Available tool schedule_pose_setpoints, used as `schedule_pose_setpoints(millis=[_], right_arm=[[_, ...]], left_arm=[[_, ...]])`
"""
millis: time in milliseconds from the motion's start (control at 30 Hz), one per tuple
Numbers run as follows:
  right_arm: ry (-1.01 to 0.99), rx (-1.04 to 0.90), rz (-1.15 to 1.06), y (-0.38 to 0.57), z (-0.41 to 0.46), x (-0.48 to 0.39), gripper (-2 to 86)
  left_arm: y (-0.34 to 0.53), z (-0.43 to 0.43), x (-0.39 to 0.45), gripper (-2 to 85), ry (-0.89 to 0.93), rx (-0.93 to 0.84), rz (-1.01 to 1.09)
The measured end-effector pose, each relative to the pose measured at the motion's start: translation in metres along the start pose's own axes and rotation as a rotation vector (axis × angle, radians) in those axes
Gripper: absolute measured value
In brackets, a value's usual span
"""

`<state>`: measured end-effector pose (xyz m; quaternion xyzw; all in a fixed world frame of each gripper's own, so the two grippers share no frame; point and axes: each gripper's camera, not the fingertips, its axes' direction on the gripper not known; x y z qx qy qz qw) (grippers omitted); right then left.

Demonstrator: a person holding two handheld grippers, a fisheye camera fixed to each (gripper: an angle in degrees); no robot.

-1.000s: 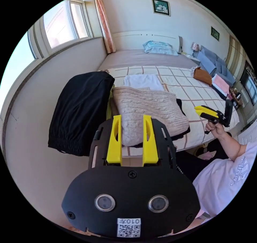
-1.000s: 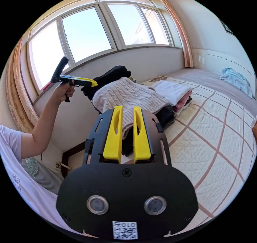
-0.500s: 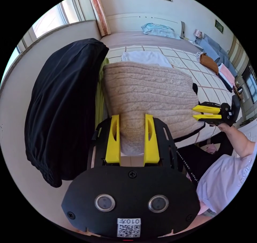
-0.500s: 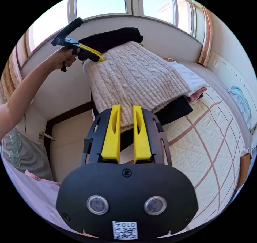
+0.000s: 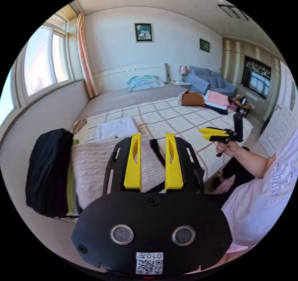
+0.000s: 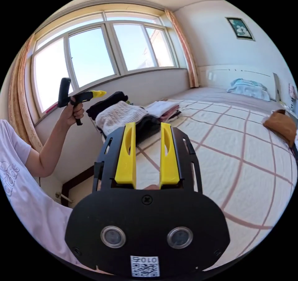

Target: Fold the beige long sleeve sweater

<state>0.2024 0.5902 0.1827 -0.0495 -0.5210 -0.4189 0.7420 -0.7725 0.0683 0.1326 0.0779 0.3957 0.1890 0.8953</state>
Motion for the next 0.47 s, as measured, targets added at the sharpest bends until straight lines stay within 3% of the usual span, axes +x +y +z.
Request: schedule_pose_setpoints(millis=[233,467], right_arm=[[0.384,0.047,0.133,0.083,-0.141,0.091,11.3],[0.753,-0.133,0.058,0.084,-0.193,0.152,11.4]], left_arm=[[0.011,0.198,0.083,0.8,0.545,0.181,0.014],[-0.035,0.316,0.114,-0.1,0.571,0.308,0.136]])
